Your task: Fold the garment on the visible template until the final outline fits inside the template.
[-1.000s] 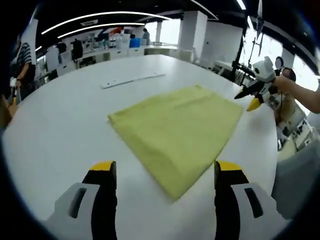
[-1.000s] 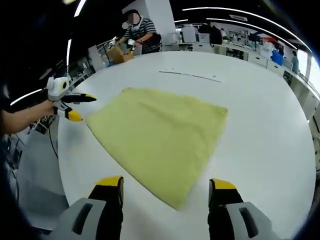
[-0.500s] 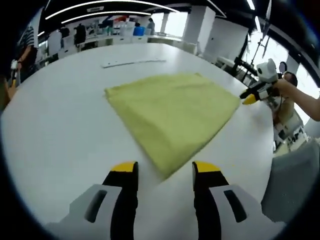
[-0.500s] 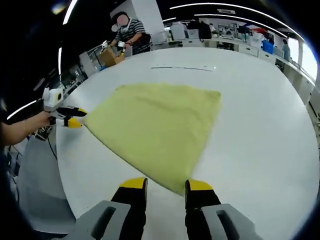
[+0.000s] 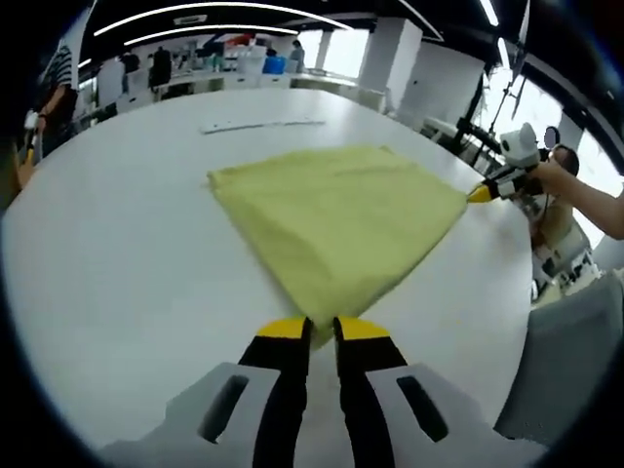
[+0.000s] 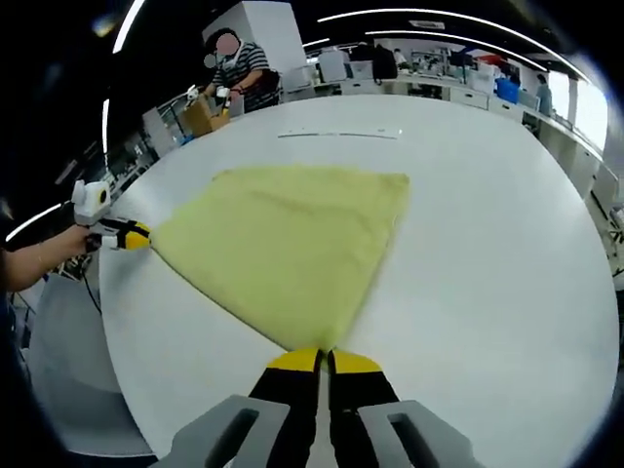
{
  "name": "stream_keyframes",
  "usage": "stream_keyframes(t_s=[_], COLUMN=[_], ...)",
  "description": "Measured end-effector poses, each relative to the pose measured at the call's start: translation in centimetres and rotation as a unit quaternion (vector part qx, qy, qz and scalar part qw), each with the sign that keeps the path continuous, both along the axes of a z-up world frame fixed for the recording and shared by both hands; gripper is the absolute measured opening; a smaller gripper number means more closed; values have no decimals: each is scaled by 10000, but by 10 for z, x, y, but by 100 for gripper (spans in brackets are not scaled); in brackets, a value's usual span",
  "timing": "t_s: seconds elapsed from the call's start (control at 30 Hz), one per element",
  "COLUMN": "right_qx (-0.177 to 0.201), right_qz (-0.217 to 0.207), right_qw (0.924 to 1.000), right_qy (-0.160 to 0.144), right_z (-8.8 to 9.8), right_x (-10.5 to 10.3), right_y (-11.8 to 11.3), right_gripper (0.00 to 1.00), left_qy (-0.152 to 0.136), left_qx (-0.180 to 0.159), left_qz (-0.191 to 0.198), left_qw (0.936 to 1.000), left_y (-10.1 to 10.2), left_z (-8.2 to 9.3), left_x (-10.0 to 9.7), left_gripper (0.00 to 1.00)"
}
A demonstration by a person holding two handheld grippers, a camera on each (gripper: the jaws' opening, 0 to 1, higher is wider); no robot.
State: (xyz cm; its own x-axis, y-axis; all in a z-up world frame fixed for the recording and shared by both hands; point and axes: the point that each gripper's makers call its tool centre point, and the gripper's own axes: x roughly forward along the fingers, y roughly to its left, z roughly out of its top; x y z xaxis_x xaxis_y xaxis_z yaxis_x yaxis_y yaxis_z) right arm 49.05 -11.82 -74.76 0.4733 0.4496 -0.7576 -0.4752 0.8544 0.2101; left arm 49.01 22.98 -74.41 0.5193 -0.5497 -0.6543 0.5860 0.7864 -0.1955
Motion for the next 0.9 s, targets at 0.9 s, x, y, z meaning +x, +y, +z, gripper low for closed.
stream_keyframes(t_s=[0.9], right_qx=[-46], right_qz=[44], right_qw=[10000], right_qy=[50], right_z=[0], right_x=[-30], right_y=[-6], right_gripper=[0], left_qy=[116], left_qx=[62], left_qz=[43], left_qw=[9999], left_y=[1], left_z=[-3], left_x=[-22], left_gripper=[0])
